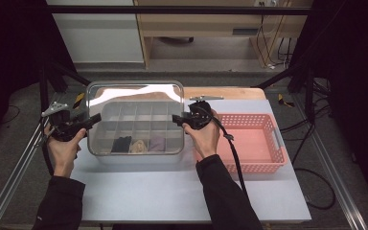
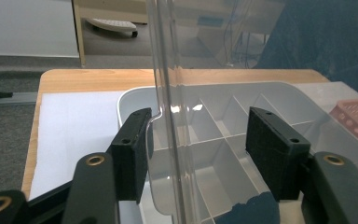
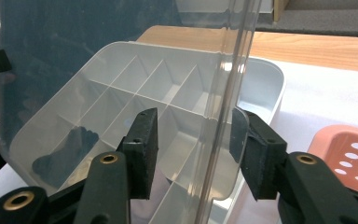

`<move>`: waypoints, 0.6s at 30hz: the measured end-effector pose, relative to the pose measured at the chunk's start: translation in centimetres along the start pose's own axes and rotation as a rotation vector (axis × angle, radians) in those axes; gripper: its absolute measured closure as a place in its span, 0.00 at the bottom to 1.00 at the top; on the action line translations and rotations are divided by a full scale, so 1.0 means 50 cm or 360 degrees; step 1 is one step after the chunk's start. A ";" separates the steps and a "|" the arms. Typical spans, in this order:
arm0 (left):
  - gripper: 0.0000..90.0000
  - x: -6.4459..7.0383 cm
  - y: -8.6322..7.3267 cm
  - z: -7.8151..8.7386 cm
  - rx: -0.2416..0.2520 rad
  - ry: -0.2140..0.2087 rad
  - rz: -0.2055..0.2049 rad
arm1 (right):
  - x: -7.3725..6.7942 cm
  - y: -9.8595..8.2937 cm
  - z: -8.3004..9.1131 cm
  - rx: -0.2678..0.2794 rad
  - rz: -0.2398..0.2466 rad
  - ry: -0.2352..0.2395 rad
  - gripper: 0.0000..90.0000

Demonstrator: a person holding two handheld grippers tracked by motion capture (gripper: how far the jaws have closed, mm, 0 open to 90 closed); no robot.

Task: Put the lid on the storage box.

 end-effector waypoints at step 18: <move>0.34 -0.023 -0.008 -0.052 -0.0155 0.0033 0.0025 | 0.003 -0.012 -0.052 -0.0027 -0.0034 -0.0078 0.46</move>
Point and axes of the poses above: each handheld gripper's, and its own axes: z roughly backward along the jaws, y roughly out of its top, x roughly to its right, the point moved 3 cm from there along -z, roughly forward along the jaws, and after that the axes turned 9 degrees about -y, right-handed, at the moved point
